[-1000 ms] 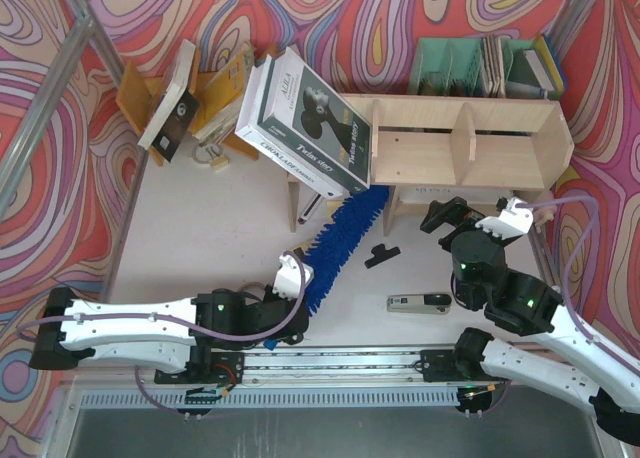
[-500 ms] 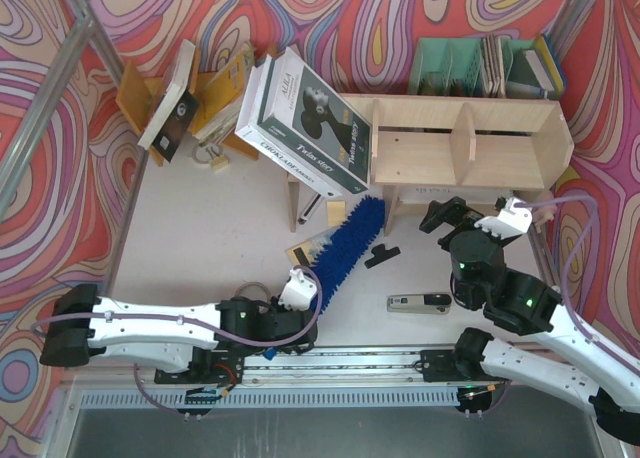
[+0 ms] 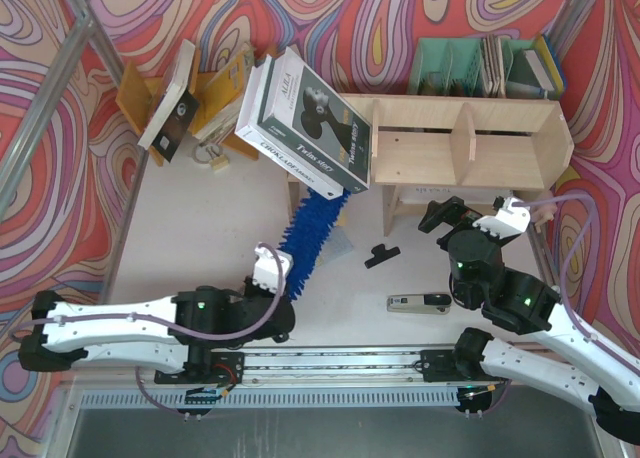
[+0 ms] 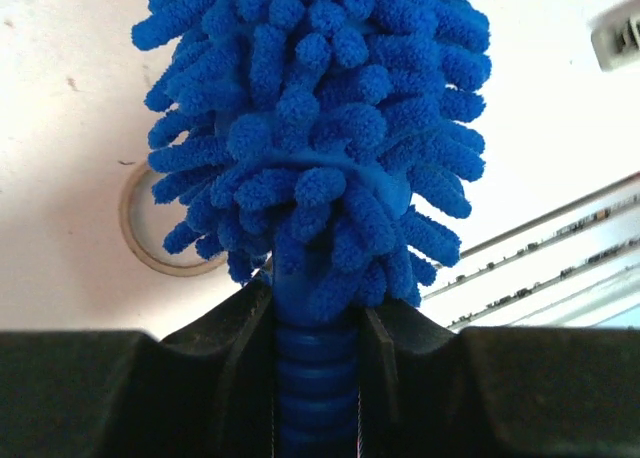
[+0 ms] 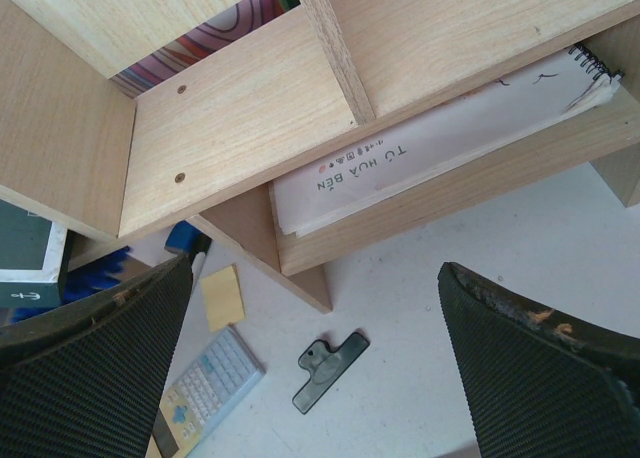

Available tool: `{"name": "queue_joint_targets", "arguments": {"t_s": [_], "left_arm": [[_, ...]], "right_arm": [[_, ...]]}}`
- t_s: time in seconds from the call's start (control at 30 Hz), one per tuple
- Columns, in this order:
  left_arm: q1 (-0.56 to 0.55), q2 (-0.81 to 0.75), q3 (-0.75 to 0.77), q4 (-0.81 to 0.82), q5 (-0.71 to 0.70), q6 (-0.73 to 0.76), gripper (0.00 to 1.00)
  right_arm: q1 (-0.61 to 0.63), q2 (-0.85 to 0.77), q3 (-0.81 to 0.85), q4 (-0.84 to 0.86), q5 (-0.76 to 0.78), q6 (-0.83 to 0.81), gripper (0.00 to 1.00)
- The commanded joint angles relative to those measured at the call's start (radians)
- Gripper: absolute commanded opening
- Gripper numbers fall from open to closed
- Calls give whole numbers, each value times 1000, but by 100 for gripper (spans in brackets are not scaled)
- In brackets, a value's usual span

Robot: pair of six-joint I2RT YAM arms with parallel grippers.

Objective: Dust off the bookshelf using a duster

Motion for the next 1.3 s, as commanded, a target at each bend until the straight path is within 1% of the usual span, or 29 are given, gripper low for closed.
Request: {"name": "queue_joint_targets", "arguments": {"t_s": [0.0, 0.13, 0.3, 0.43, 0.6, 0.7, 0.8, 0.9, 1.07, 1.17, 1.27], "left_arm": [[-1, -81, 26, -79, -169, -53, 0], [-1, -112, 25, -86, -193, -81, 0], [4, -70, 14, -93, -179, -128, 0], [41, -15, -39, -33, -108, -146, 0], [110, 37, -136, 90, 44, -143, 0], [123, 75, -147, 115, 77, -137, 0], [124, 103, -114, 99, 72, -116, 0], [124, 94, -42, 47, 31, -57, 0], [125, 7, 57, -40, -73, 36, 0], [126, -48, 78, -45, -91, 50, 0], [126, -66, 69, -44, -91, 38, 0]], "right_arm": [[-3, -2, -1, 9, 19, 7, 99], [-3, -3, -6, 9, 19, 9, 99], [-3, -6, -9, 8, 21, 10, 99], [-4, -9, -12, 7, 19, 14, 99], [-3, -13, -13, 2, 19, 16, 99], [-4, -18, -15, -1, 21, 17, 99], [-3, -20, -16, -2, 21, 17, 99], [-3, -22, -16, -4, 21, 18, 99], [-4, -26, -16, -7, 22, 18, 99], [-4, -31, -19, -14, 25, 26, 99], [-4, -36, -23, -16, 27, 30, 99]]}}
